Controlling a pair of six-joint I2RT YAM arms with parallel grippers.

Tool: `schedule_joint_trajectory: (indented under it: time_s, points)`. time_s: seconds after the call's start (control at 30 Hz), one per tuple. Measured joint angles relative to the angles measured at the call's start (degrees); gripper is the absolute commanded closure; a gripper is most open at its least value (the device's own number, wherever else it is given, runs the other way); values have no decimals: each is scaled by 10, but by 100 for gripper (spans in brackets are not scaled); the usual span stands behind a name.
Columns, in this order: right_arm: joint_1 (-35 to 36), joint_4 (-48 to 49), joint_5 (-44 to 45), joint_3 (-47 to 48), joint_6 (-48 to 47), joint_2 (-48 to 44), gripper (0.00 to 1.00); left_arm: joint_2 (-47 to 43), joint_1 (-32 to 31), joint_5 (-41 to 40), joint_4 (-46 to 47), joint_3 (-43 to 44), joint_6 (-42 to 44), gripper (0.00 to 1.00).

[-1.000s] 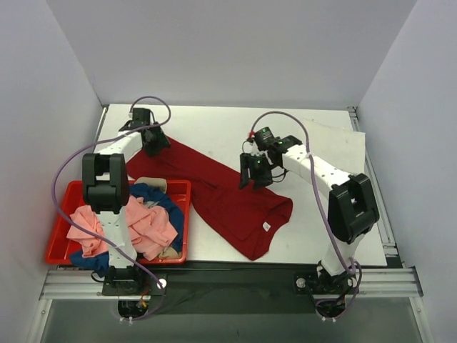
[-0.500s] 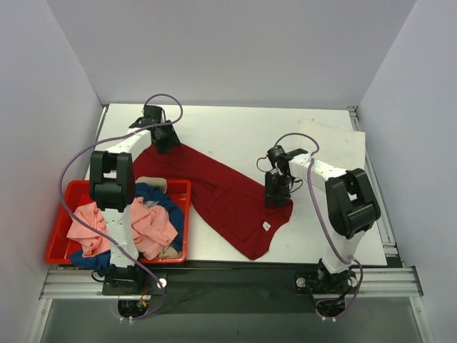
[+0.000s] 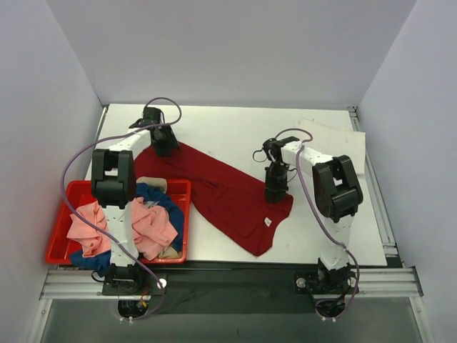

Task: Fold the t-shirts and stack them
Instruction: Rotate the tshirt 90 degrees

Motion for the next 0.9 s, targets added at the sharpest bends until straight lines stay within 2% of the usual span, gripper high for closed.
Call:
schedule_joint_trajectory:
  time_s: [0.23, 0.33, 0.47, 0.57, 0.73, 0.9]
  points:
    - [-21, -61, 47, 221, 0, 130, 76, 3, 32, 3, -15, 34, 13, 40]
    - [-34, -67, 61, 322, 5, 184, 70, 7, 44, 3, -20, 56, 21, 40]
    - [-50, -75, 60, 450, 13, 255, 53, 7, 48, 4, -27, 76, 40, 40]
    - [-59, -73, 48, 525, 15, 293, 47, 7, 42, 7, -28, 78, 51, 40]
    - [-68, -40, 16, 559, 13, 303, 41, 7, 26, 23, -31, 73, 64, 40]
    - [-70, 19, -15, 483, 12, 237, 39, 6, 11, 36, -29, 43, 68, 40]
